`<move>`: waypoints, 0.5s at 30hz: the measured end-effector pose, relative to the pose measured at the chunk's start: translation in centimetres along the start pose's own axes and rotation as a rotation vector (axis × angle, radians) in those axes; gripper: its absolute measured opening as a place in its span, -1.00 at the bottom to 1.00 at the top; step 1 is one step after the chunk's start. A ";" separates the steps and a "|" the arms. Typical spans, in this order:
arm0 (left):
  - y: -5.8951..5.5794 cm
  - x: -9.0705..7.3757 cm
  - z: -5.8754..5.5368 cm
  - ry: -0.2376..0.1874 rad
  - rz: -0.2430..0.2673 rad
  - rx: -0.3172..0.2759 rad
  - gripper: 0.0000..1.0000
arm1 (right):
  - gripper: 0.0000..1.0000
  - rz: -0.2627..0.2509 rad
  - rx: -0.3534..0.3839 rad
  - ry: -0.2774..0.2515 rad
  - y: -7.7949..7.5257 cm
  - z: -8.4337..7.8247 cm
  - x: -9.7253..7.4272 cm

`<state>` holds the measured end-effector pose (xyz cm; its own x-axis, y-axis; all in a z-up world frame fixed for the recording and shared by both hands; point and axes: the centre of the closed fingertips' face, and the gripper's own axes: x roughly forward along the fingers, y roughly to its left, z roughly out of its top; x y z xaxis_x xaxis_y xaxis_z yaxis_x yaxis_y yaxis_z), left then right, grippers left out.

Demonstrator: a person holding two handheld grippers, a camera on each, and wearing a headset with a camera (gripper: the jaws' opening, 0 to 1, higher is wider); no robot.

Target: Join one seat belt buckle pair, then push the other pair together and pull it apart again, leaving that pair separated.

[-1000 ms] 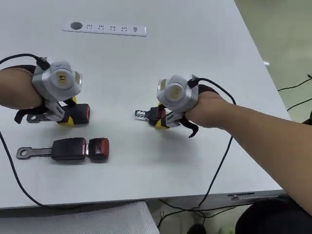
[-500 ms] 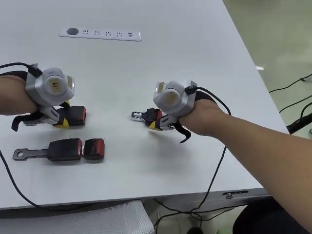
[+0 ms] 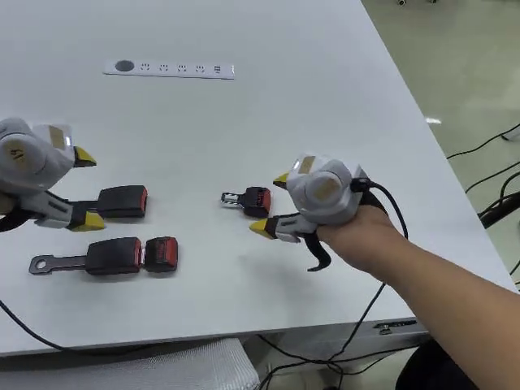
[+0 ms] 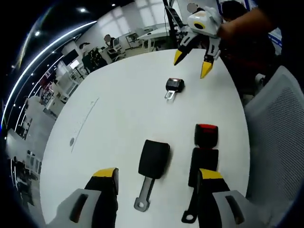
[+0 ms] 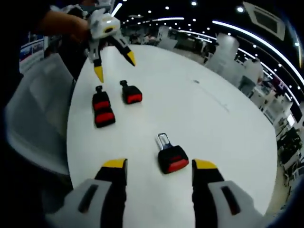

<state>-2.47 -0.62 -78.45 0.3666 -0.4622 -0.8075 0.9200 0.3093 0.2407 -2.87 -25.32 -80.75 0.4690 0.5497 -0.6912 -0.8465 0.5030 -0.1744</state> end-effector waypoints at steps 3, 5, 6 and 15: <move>-0.8 -1.3 -1.5 0.003 0.033 -0.061 0.48 | 0.30 -0.014 0.044 -0.020 0.7 -0.3 -0.9; -1.5 -2.5 -2.9 0.022 0.055 -0.090 0.52 | 0.39 -0.021 0.056 -0.023 1.2 -0.6 -1.6; -1.7 -3.0 -3.8 0.022 0.076 -0.100 0.54 | 0.42 -0.021 0.067 -0.028 1.4 -0.6 -1.8; -3.3 -6.4 -6.8 -0.021 0.156 -0.246 0.79 | 0.62 -0.047 0.132 -0.048 2.6 -1.5 -4.4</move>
<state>-8.78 7.01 -77.72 0.5062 -0.4098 -0.7588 0.7919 0.5693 0.2208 -7.54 -27.43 -79.25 0.5217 0.5528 -0.6498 -0.7843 0.6106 -0.1102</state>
